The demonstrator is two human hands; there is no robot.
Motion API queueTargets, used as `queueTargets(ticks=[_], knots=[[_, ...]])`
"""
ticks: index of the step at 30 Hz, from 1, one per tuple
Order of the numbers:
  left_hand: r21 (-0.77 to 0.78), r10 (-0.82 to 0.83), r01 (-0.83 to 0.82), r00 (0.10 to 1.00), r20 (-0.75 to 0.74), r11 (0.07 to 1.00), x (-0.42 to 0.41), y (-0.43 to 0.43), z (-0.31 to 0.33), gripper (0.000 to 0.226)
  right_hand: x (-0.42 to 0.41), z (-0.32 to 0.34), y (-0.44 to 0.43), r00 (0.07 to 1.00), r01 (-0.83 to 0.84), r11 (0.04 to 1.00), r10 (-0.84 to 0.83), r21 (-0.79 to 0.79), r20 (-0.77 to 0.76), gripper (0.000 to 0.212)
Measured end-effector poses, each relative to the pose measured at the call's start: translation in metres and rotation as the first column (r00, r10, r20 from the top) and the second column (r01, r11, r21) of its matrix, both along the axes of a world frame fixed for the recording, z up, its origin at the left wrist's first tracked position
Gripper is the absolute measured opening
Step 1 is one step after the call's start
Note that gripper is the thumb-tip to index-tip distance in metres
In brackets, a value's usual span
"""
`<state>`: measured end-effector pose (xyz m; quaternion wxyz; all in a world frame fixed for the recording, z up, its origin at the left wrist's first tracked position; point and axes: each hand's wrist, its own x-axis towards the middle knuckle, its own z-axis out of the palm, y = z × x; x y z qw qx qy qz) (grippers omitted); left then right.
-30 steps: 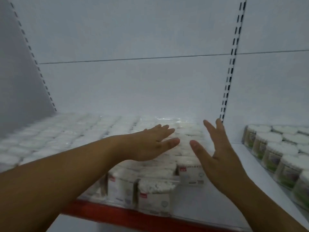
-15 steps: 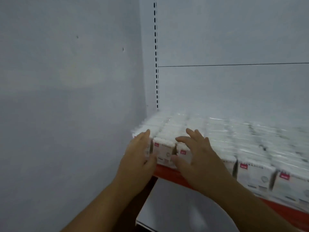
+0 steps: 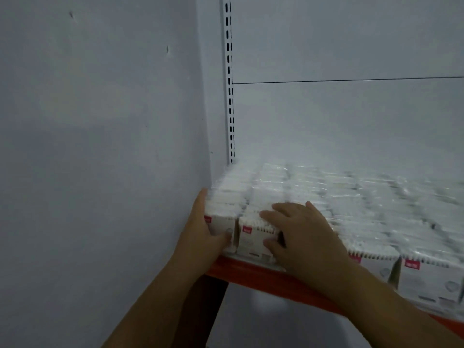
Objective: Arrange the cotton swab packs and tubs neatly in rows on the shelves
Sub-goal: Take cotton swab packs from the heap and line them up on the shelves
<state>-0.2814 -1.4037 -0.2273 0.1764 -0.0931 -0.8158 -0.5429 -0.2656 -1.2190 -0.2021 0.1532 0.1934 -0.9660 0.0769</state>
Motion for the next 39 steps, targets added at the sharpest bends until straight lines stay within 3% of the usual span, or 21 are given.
queueTargets(ticks=[7, 11, 14, 16, 19, 22, 25, 29, 31, 35, 39], knots=[[-0.163, 0.052, -0.039, 0.995, 0.081, 0.986, -0.024, -0.021, -0.02, 0.079, -0.015, -0.015, 0.002, 0.995, 0.037, 0.998, -0.041, -0.045, -0.089, 0.047], [-0.313, -0.014, 0.079, 0.979, 0.204, 0.946, -0.029, -0.036, -0.01, 0.088, -0.011, -0.014, 0.0, 0.994, 0.059, 0.995, -0.065, -0.084, -0.082, 0.046], [-0.422, 0.021, 0.026, 0.994, 0.108, 0.906, -0.037, -0.048, 0.008, 0.097, -0.008, -0.011, -0.004, 0.996, 0.078, 0.994, -0.081, -0.075, -0.038, 0.052], [-0.411, 0.062, -0.061, 0.998, -0.011, 0.91, -0.029, -0.043, 0.026, 0.087, -0.004, -0.002, -0.004, 0.997, 0.069, 0.994, -0.071, -0.089, -0.023, 0.059], [-0.405, -0.156, 0.101, 0.982, -0.106, 0.909, -0.003, -0.015, 0.047, 0.071, 0.006, 0.021, 0.014, 0.994, 0.102, 0.956, -0.089, -0.274, 0.061, 0.074], [-0.619, -0.38, 0.282, 0.924, -0.029, 0.733, -0.004, 0.015, 0.05, 0.072, 0.017, 0.043, 0.038, 0.981, 0.188, 0.966, -0.195, -0.177, -0.023, 0.068], [-0.856, -0.406, 0.235, 0.913, 0.033, 0.461, -0.02, 0.037, 0.049, 0.081, 0.02, 0.05, 0.038, 0.97, 0.213, 0.976, -0.216, 0.038, 0.108, 0.066], [-0.925, -0.427, 0.255, 0.897, 0.117, 0.281, -0.025, 0.056, 0.047, 0.094, 0.013, 0.044, 0.032, 0.963, 0.184, 0.976, -0.202, 0.117, 0.177, 0.07], [-0.947, -0.402, 0.234, 0.906, 0.132, 0.218, -0.025, 0.059, 0.048, 0.097, 0.02, 0.055, 0.039, 0.959, 0.236, 0.972, -0.235, 0.009, 0.16, 0.062], [-0.963, -0.398, 0.194, 0.911, 0.106, 0.186, -0.021, 0.064, 0.05, 0.098, 0.047, 0.069, 0.077, 0.92, 0.38, 0.908, -0.391, -0.176, -0.032, 0.043], [-0.972, -0.496, 0.185, 0.864, 0.089, 0.148, -0.014, 0.083, 0.043, 0.098, 0.064, 0.038, 0.101, 0.881, 0.459, 0.837, -0.473, -0.299, 0.03, 0.027]])
